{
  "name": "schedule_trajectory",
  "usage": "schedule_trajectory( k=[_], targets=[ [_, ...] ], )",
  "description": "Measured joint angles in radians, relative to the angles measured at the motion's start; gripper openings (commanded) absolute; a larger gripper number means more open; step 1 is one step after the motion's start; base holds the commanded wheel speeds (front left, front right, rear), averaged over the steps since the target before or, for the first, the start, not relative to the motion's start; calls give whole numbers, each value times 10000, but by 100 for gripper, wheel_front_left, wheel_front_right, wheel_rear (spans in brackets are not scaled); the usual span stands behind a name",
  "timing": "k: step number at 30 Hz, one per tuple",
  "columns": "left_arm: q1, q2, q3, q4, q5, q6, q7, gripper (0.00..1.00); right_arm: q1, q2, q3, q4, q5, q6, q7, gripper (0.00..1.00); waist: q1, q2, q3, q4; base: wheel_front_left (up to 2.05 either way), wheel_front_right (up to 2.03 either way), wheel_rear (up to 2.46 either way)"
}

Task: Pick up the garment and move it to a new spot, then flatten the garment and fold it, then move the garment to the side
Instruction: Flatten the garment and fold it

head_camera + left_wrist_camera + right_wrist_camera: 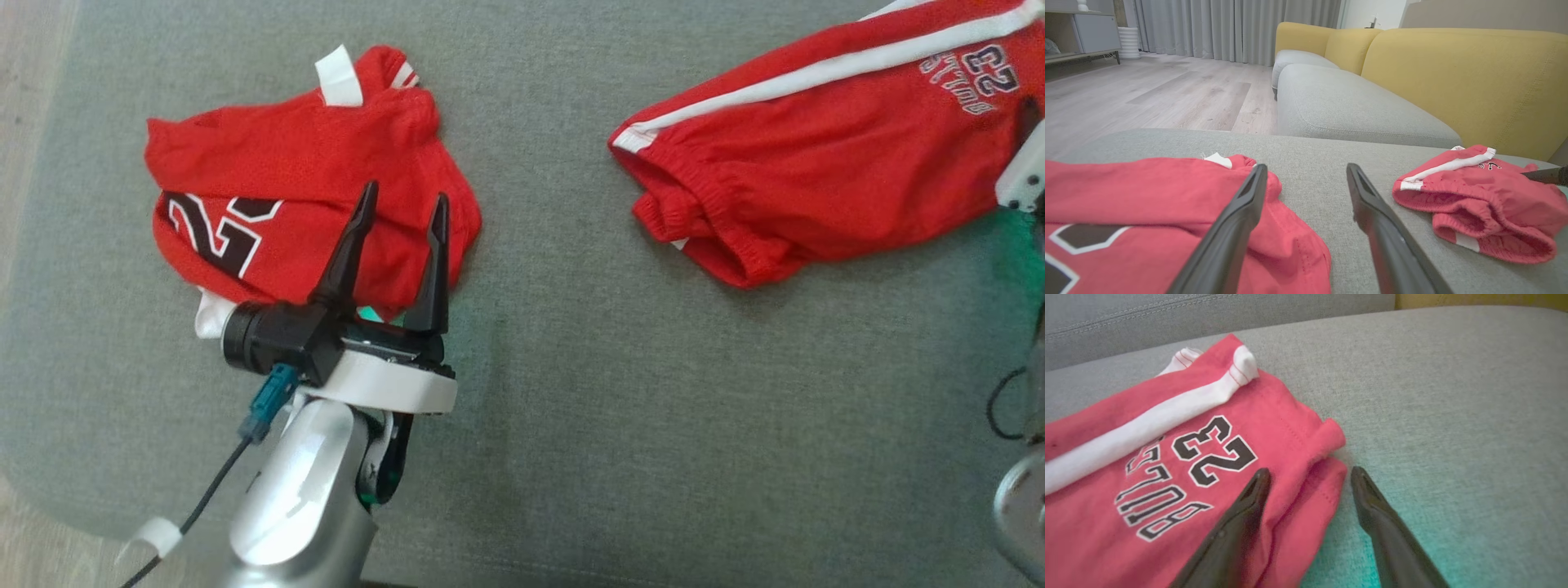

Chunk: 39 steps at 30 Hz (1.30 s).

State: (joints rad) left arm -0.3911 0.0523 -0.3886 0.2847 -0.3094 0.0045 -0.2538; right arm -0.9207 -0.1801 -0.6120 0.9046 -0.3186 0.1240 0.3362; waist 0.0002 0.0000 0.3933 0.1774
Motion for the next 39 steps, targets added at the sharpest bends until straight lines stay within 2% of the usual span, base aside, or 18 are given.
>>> schedule_trajectory(
  k=[8, 9, 10, 17, 23, 31, 39],
  targets=[
    [-131, -36, 111, -4, 12, -48, 0, 100, -675, -257, -263, 832, -408, 0, -86, 100, -2, 0, 264, 58, 0, 0, 0],
    [-138, -38, 150, -2, 17, -46, 2, 100, -749, -257, -261, 970, -401, 0, -123, 33, -2, 0, 261, 33, 0, 0, 0],
    [-138, -38, 150, -2, 17, -46, 2, 100, -749, -257, -261, 970, -401, 0, -123, 0, -2, 0, 261, 33, 0, 0, 0],
    [-134, -63, 355, 63, 128, -58, 0, 100, -855, -165, -77, 1975, 372, 2, -1383, 0, -1, 0, -96, -268, 0, 0, 0],
    [-27, -71, 497, 184, 205, -148, 0, 100, -388, -265, 408, 2355, 1235, 2, -2589, 0, -2, 0, -727, -653, 0, 0, 0],
    [648, -73, 600, 318, 201, -226, 0, 100, 1274, -1174, 759, 2414, 2454, 2, -3494, 0, -4, 0, -1581, -1117, 0, 0, 0],
    [933, -71, 721, 291, 217, -240, 2, 100, 2434, -1480, 414, 2201, 3137, 2, -3728, 0, -4, 1, -1892, -1278, 0, 0, 0]
  ],
)
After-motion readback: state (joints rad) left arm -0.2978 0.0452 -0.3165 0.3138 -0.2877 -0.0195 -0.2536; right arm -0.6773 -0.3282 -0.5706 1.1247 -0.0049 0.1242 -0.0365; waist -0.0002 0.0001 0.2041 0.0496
